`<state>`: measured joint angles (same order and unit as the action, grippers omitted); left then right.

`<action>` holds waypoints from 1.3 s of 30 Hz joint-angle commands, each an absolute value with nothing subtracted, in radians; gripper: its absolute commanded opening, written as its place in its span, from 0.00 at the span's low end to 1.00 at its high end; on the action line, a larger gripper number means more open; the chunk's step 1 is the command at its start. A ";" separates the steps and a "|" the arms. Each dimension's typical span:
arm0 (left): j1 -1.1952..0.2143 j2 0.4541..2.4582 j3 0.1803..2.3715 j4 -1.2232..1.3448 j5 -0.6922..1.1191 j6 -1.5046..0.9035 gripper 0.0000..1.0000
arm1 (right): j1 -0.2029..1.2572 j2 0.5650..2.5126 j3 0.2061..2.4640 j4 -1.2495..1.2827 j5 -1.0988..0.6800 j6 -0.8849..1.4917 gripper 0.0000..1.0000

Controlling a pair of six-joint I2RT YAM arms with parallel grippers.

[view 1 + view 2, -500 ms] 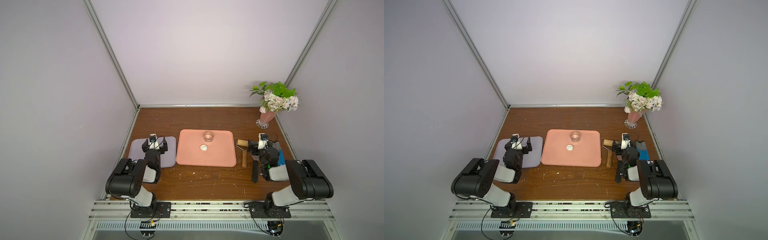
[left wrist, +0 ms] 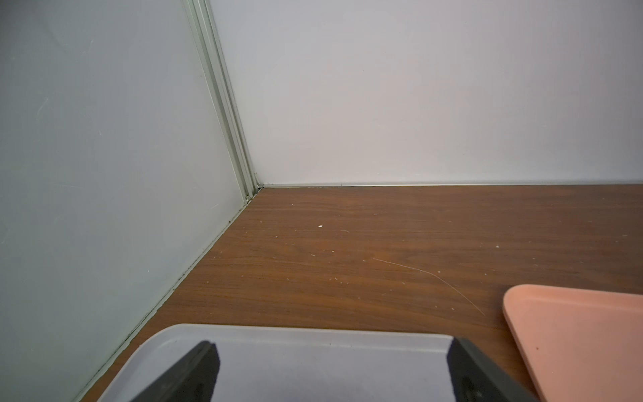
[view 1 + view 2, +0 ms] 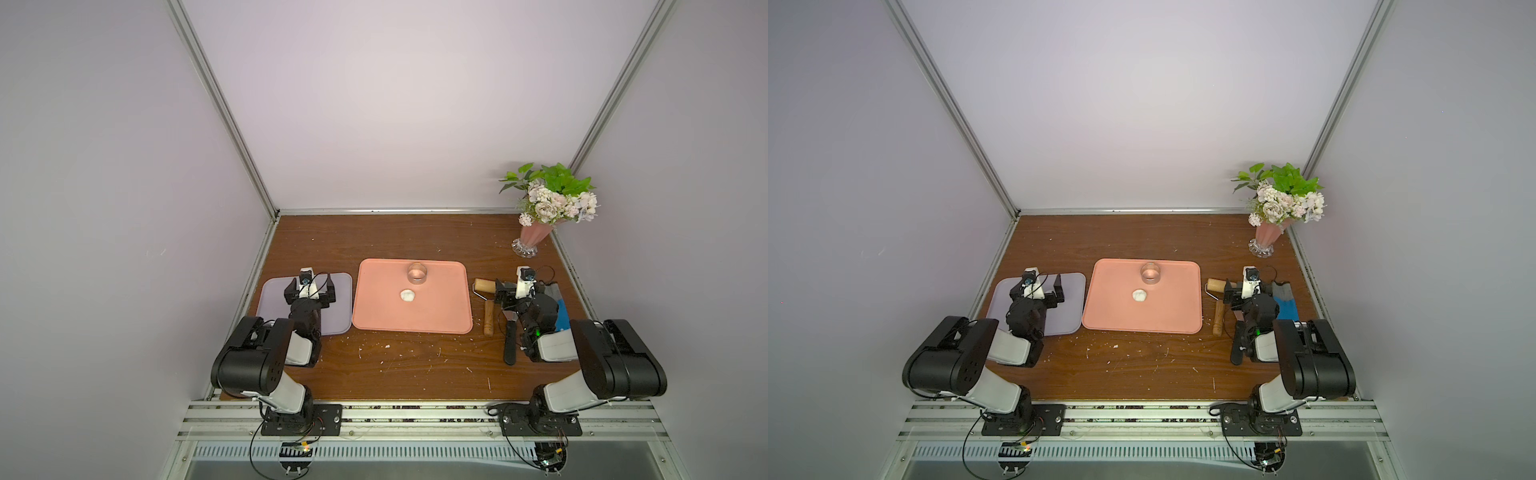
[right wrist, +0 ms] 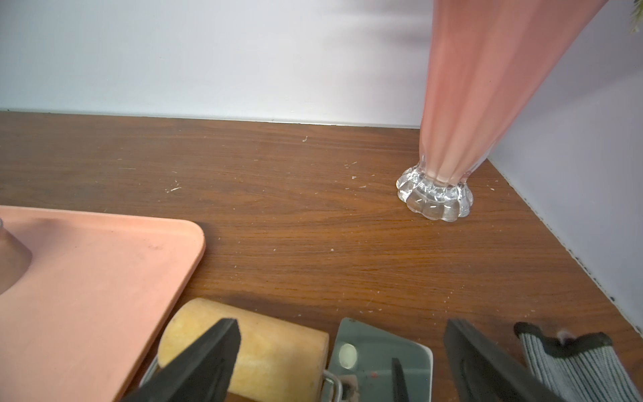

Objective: Roll out the dumpling wrappers from the dough
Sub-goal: Pick up the dumpling mold from the work surface.

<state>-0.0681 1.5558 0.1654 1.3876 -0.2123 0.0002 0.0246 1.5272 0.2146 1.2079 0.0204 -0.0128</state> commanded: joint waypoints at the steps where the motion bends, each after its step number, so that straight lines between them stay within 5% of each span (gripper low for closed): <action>1: -0.069 1.559 0.173 1.393 -0.201 0.003 0.99 | 0.028 1.529 0.237 1.252 0.012 -0.025 0.99; 7: -0.054 1.549 0.184 1.370 -0.215 -0.016 1.00 | 0.028 1.517 0.240 1.260 0.027 -0.012 1.00; 9: -0.068 1.498 0.198 1.302 -0.345 -0.048 0.99 | 0.028 1.443 0.291 1.109 0.030 -0.013 0.99; 16: -0.060 1.193 0.257 1.021 -0.366 -0.138 1.00 | 0.027 1.210 0.523 0.635 0.099 0.159 1.00; 23: 0.023 1.011 0.615 0.262 -0.180 -0.654 0.99 | -0.012 1.069 0.696 0.206 0.015 0.656 1.00; 28: 0.020 0.975 0.654 0.195 0.075 -0.709 1.00 | -0.015 1.049 0.719 0.113 -0.206 0.638 0.97; 35: -0.213 1.120 0.820 -0.233 0.029 -0.665 1.00 | -0.001 1.049 0.765 -0.164 -0.267 0.587 0.79; 39: -0.287 1.157 0.771 -0.260 0.041 -0.714 0.92 | 0.012 1.027 0.741 -0.238 -0.249 0.544 0.75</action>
